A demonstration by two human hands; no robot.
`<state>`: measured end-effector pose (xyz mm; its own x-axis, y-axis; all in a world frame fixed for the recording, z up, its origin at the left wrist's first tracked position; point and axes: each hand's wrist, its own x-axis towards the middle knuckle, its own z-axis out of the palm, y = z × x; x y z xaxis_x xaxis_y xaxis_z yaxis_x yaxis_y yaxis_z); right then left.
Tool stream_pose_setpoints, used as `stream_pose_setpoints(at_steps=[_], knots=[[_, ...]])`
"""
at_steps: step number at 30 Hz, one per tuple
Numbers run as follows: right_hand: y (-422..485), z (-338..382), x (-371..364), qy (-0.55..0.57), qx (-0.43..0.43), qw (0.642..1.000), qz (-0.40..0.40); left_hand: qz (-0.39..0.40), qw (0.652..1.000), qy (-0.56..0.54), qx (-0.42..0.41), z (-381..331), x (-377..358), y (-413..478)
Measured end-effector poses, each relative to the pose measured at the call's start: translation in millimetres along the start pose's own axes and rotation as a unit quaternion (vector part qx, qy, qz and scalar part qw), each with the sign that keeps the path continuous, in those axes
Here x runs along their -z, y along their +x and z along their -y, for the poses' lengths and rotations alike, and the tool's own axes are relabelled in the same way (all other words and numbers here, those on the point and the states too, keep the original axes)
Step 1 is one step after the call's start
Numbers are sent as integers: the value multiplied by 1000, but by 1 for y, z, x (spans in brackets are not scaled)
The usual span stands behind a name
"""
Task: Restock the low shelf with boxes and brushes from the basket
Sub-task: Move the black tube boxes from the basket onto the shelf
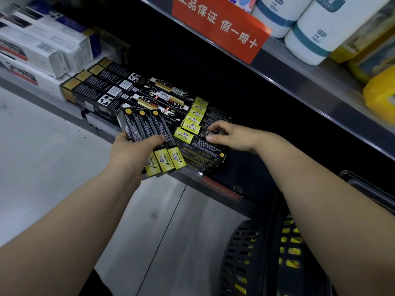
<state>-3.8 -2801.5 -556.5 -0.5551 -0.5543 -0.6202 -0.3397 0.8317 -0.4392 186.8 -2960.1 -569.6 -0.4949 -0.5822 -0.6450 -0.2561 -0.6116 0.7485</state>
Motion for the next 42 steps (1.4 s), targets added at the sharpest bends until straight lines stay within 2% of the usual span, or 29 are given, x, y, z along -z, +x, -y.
stream_pose_setpoints(at_steps=[3,5,21,24,27,32,35,36,38,40,42], knots=[[-2,6,-2,-113,-6,993,13,-1,1000,-7,-1,-1,1,1],[-1,8,-5,-142,4,990,6,-2,1000,-7,-1,0,1,1],[-2,9,-6,-106,22,994,6,23,1000,6,-2,0,1,1],[-9,18,2,-140,7,989,-36,34,999,3,-3,0,1,1],[-21,42,2,23,70,994,-78,65,998,11,-3,-1,-1,-2],[-28,70,-16,203,136,969,24,207,978,18,3,-4,-7,-14],[-32,67,-4,259,148,953,47,229,973,9,16,-5,-10,-18],[-33,63,1,269,144,952,27,208,978,12,19,-5,-9,-17],[-34,52,13,326,106,937,-66,139,990,18,30,-3,-6,-10],[-31,38,24,431,26,888,-161,84,995,5,45,-3,-2,-5],[-26,27,31,502,-48,834,-225,67,997,1,46,-2,-2,-2]])
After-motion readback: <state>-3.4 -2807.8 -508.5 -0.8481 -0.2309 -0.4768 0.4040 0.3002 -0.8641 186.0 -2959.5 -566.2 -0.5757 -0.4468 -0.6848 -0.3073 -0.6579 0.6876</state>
